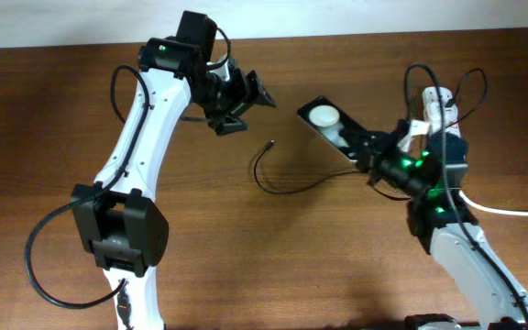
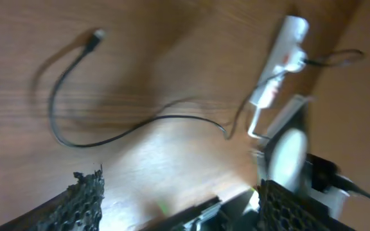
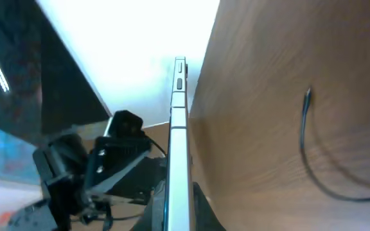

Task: Plug charger to phone and switch on socket
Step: 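Open the left gripper and pull the phone away with the right gripper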

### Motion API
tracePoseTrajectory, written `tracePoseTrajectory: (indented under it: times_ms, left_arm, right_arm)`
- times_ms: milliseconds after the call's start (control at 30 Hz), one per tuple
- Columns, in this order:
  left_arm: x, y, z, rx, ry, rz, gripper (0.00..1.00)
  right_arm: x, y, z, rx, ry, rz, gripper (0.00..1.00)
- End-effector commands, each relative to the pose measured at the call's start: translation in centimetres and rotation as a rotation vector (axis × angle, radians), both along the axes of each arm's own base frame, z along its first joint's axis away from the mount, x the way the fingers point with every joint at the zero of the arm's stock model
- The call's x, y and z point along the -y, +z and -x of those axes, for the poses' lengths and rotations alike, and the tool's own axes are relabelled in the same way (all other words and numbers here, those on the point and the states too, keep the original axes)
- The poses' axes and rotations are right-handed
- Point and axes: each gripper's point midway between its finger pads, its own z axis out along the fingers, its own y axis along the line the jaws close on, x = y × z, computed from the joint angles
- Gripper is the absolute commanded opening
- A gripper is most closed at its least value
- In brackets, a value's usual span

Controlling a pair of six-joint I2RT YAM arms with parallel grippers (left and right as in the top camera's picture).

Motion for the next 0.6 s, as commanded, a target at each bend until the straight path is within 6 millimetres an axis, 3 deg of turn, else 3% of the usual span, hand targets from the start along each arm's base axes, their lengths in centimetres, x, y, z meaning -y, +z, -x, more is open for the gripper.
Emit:
tracePoseTrajectory:
  times_ms: [0, 233, 567]
  left_arm:
    - [1.2, 1.7, 0.1, 0.044, -0.075, 0.112, 0.80]
    - [2.7, 3.7, 0.0, 0.120, -0.158, 0.240, 0.79]
    - [4.8, 7.6, 0.2, 0.181, -0.249, 0.475, 0.79]
  right_arm:
    - [-0.7, 1.0, -0.8, -0.049, -0.121, -0.080, 0.04]
    - [-1.2, 1.9, -1.4, -0.007, -0.165, -0.088, 0.04]
    - [-0.9, 5.9, -2.2, 0.134, -0.188, -0.148, 0.04]
